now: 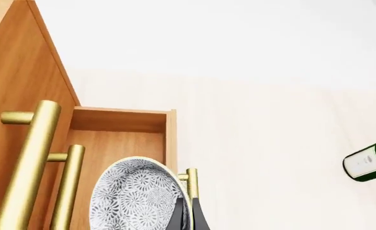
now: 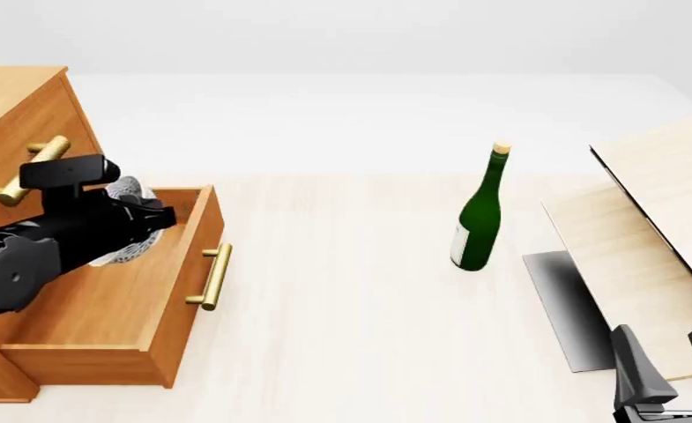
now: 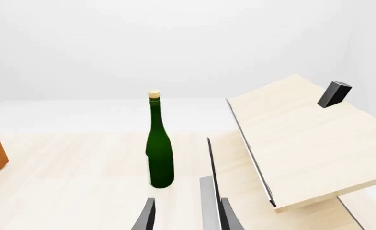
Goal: Put the bowl in the bottom drawer of the cabinet.
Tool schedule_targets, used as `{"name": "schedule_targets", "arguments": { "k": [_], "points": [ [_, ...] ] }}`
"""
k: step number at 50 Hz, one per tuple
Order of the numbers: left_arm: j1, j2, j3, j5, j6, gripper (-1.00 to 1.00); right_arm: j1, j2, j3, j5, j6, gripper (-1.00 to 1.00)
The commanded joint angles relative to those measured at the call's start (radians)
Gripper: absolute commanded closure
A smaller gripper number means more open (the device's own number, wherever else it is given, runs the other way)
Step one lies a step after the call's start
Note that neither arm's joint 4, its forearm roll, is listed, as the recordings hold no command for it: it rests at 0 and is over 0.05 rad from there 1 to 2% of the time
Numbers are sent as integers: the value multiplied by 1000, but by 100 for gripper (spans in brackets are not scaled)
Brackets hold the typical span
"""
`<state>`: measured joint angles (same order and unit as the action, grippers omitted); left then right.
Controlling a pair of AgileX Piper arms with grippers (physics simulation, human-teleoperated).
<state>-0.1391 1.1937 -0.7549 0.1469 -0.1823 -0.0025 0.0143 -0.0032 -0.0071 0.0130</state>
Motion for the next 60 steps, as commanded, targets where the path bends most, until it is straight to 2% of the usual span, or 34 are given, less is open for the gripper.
{"name": "schedule_targets", "arguments": {
  "k": [1, 11, 18, 60],
  "points": [
    [10, 14, 3, 21, 21, 100, 0, 0, 0, 0, 0, -100],
    [-2, 30, 20, -1, 8, 100, 0, 0, 0, 0, 0, -100],
    [9, 51, 46, -43, -2, 100, 0, 0, 0, 0, 0, -100],
    [64, 118, 91, -118, -9, 100, 0, 0, 0, 0, 0, -100]
  ]
}}
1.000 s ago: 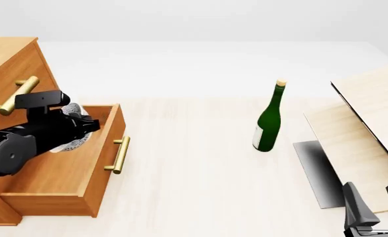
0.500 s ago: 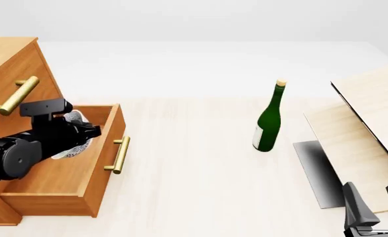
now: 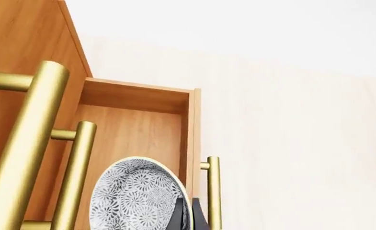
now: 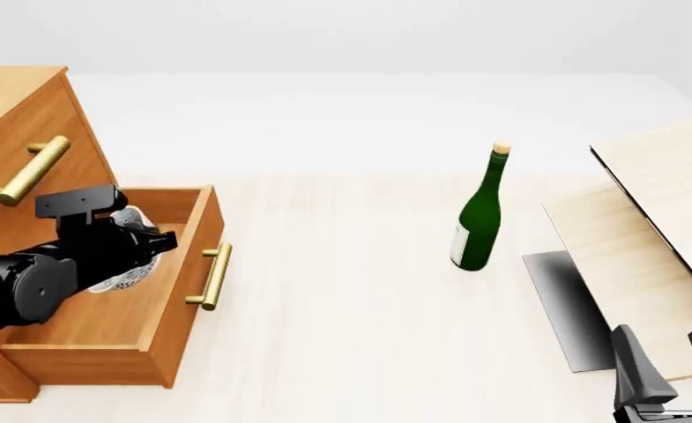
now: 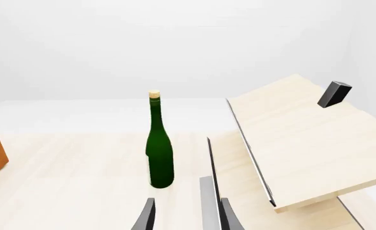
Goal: Put the bowl in the bottom drawer of the cabinet.
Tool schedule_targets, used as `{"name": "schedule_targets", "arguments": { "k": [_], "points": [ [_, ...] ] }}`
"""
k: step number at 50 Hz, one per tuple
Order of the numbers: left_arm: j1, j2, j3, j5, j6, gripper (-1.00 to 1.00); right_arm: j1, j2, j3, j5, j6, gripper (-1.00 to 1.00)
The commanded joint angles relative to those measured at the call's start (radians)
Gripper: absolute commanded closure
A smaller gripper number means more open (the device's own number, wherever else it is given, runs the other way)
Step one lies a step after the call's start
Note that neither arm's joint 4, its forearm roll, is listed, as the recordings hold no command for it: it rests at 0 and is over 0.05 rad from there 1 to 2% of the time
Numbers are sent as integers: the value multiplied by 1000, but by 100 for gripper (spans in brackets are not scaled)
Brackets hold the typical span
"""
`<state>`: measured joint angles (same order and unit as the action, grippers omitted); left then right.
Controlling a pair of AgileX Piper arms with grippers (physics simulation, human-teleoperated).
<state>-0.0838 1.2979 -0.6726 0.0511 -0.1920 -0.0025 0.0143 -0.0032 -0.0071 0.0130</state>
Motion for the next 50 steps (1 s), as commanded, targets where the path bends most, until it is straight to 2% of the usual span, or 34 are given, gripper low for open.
{"name": "schedule_targets", "arguments": {
  "k": [1, 35, 43, 50],
  "points": [
    [8, 14, 8, -22, 1, 100, 0, 0, 0, 0, 0, -100],
    [36, 100, 27, -75, 18, 100, 0, 0, 0, 0, 0, -100],
    [74, 110, 19, -68, 79, 100, 0, 0, 0, 0, 0, -100],
    [80, 118, 22, -80, 86, 100, 0, 0, 0, 0, 0, -100]
  ]
}}
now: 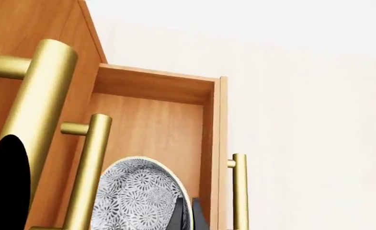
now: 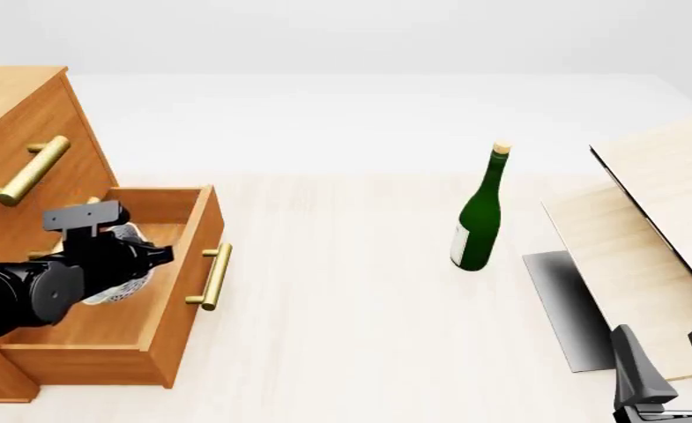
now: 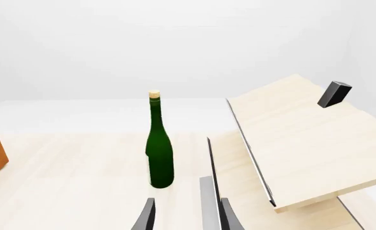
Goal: Put the bowl in the bottom drawer of the cabinet.
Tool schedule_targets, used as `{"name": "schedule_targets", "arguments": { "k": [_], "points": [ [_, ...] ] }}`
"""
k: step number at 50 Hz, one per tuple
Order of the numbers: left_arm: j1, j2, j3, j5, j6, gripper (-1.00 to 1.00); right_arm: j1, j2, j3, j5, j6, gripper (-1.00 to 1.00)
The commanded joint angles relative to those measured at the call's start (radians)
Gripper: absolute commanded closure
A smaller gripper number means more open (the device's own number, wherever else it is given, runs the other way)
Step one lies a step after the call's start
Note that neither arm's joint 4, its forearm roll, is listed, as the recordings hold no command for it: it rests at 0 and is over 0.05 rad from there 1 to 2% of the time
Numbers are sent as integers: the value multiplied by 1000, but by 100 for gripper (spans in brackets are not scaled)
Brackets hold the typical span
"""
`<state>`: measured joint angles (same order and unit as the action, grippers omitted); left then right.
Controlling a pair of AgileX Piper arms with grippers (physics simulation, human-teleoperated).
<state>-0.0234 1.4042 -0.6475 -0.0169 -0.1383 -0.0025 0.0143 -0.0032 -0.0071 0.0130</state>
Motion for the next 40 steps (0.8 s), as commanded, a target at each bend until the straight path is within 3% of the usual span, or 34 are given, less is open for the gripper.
{"name": "schedule_targets", "arguments": {
  "k": [1, 40],
  "points": [
    [19, 14, -2, -14, 32, 100, 0, 0, 0, 0, 0, -100],
    [62, 51, 15, -59, 78, 100, 0, 0, 0, 0, 0, -100]
  ]
}}
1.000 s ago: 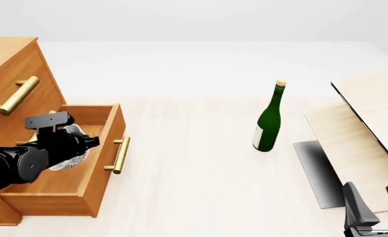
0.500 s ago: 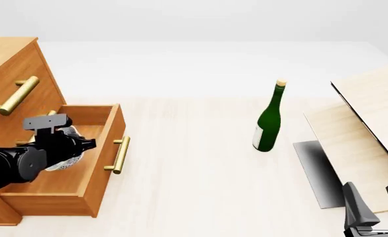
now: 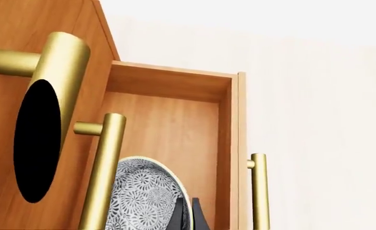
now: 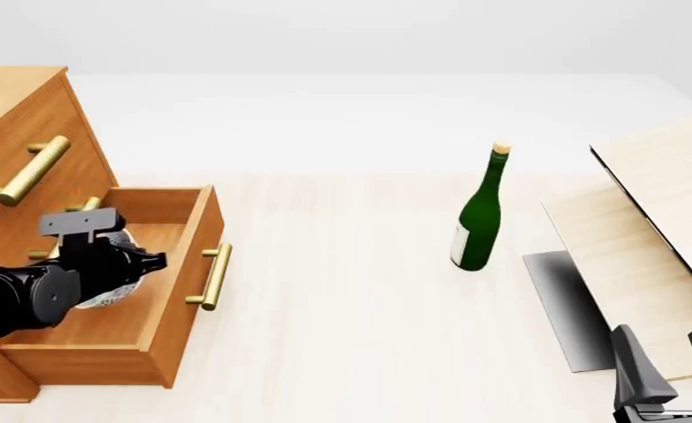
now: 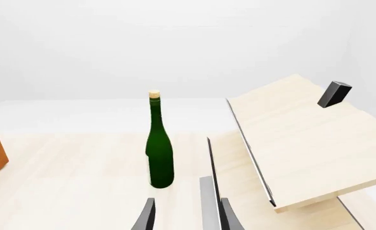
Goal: Put the bowl in the bottom drawer of the cabinet.
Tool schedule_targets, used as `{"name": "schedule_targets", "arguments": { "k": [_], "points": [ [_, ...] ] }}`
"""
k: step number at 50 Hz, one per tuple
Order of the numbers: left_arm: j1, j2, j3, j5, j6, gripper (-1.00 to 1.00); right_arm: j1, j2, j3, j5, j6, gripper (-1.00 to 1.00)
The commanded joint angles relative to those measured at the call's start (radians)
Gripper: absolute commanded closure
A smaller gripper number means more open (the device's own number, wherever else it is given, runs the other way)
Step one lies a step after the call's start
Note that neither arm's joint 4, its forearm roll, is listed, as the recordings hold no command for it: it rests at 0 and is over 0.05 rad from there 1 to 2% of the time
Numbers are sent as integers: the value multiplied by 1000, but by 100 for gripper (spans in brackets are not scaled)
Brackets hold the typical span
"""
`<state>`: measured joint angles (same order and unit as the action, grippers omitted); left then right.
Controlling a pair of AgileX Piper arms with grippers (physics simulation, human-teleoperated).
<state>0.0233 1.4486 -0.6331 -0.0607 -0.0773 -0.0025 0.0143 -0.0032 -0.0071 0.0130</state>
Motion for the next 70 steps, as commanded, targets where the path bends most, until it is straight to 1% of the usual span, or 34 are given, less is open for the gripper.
{"name": "schedule_targets", "arguments": {
  "k": [1, 17, 23, 26, 27, 29, 36, 48, 53, 56, 58, 61, 65, 70],
  "points": [
    [15, 11, 1, -19, 15, 100, 0, 0, 0, 0, 0, -100],
    [-1, 37, 8, -48, -6, 100, 0, 0, 0, 0, 0, -100],
    [5, 21, 10, -36, -7, 100, 0, 0, 0, 0, 0, -100],
    [-2, 5, 11, -33, -20, 100, 0, 0, 0, 0, 0, -100],
    [-10, 2, 12, -34, -30, -100, 0, 0, 0, 0, 0, -100],
    [2, -6, 14, -33, -28, -100, 0, 0, 0, 0, 0, -100],
    [-7, -3, 11, -40, -38, -100, 0, 0, 0, 0, 0, -100],
    [13, -13, 18, -49, -36, -100, 0, 0, 0, 0, 0, -100],
    [6, -21, 14, -46, -41, -100, 0, 0, 0, 0, 0, -100],
    [-14, -36, 9, -42, -59, -100, 0, 0, 0, 0, 0, -100],
    [-24, -55, 13, -46, -102, -100, 0, 0, 0, 0, 0, -100],
    [-44, -70, 8, -43, -111, -100, 0, 0, 0, 0, 0, -100],
    [-78, -101, 15, -63, -151, -100, 0, 0, 0, 0, 0, -100],
    [-88, -114, 17, -71, -170, -100, 0, 0, 0, 0, 0, -100]
  ]
}}
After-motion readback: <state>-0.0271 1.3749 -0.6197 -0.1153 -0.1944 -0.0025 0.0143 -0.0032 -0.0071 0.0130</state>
